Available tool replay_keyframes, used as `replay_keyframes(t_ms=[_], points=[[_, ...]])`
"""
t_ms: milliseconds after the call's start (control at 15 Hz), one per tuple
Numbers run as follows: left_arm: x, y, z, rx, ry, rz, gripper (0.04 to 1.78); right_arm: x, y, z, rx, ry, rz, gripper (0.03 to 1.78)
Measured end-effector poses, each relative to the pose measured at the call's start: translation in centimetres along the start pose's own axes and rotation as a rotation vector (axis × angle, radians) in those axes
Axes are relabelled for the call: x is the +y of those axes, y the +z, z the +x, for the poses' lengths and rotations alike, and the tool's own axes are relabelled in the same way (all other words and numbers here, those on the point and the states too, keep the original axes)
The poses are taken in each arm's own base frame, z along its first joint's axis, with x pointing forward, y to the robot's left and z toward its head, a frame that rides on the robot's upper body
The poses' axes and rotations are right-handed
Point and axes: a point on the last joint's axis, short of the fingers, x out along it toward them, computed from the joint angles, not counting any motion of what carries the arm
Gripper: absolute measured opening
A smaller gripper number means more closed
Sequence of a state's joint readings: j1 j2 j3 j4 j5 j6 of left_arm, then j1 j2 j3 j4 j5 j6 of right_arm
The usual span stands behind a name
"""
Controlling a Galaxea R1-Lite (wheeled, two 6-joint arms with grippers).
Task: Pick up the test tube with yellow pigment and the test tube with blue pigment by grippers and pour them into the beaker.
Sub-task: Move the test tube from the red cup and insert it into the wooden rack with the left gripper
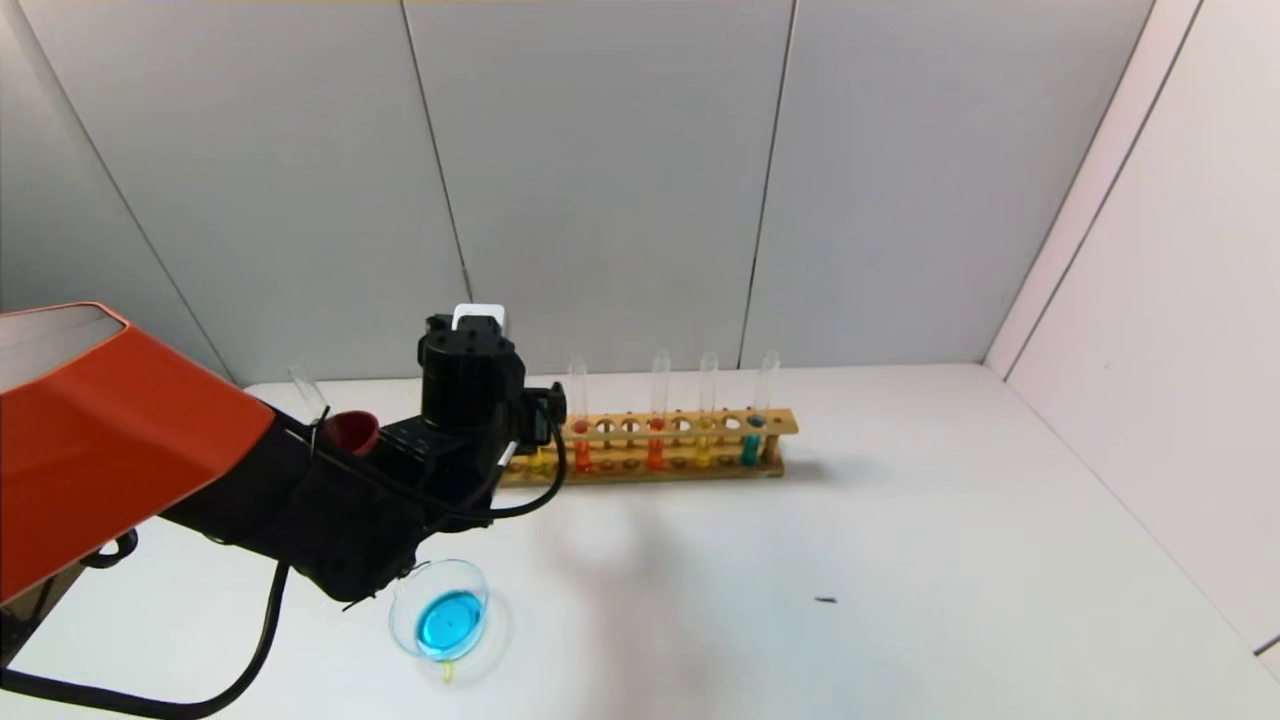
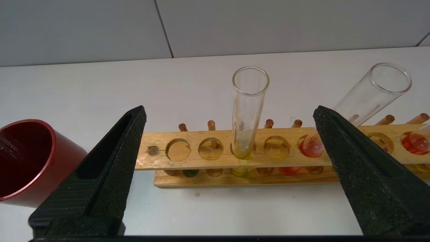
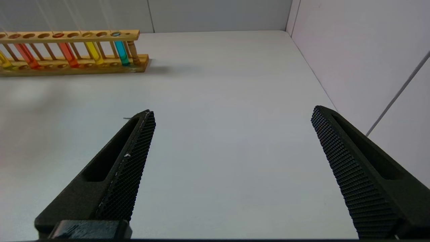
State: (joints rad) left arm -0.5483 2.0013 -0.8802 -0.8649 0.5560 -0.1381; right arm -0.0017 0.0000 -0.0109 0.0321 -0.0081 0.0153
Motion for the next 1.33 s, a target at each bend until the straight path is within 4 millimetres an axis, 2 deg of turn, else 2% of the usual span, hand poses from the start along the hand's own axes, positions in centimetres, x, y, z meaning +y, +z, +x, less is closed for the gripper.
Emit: replay_keyframes(t_ms=[600,933,1133,1200,1333], points=[[0.0,0.1,2.7,-0.012,-0.012,0.007,1.75,0.0,0.0,0.0,0.000,0.000,0.000,1.70],[-0.2,0.1,3.1,-0.014,-0.016,0.007,1.72,0.0,0.0,0.0,0.000,0.000,0.000,1.70],[-0.4,-0.2,3.0,-0.008,-0.022,0.011,1.48,0.0,0.0,0.0,0.000,0.000,0.000,1.70],[-0.4,-0.2,2.9,-0.007,-0.024,0.012,1.36,0.0,0.0,0.0,0.000,0.001,0.000,1.70],[-0.5,-0.3,2.9,-0.006,-0.026,0.012,1.00,0.0,0.0,0.0,0.000,0.000,0.000,1.70]])
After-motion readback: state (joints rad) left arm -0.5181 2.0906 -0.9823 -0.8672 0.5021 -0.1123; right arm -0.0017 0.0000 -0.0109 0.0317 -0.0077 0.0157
